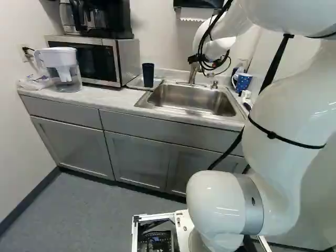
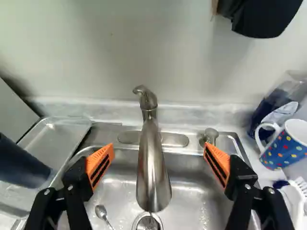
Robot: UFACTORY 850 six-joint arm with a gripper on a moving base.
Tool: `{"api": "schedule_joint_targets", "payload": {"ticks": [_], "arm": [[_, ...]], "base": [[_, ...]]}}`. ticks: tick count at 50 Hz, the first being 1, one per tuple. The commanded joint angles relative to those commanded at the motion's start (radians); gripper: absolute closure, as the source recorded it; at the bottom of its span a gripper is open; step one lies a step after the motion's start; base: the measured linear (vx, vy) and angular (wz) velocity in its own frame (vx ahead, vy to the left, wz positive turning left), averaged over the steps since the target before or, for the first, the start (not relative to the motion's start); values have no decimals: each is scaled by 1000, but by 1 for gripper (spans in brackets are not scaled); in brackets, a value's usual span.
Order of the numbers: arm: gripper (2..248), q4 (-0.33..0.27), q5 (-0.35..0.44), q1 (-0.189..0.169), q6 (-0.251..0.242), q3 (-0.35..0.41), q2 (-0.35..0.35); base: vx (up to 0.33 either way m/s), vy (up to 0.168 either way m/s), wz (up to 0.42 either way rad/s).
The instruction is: Rinse the cup and place it in the tray
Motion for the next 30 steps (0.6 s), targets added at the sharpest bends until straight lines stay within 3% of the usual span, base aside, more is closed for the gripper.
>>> {"api": "schedule_joint_targets", "payload": {"ticks": [30], "arm": [[3,-45,-310,-18,0,135,137]], "base": [[0,0,0]]}}
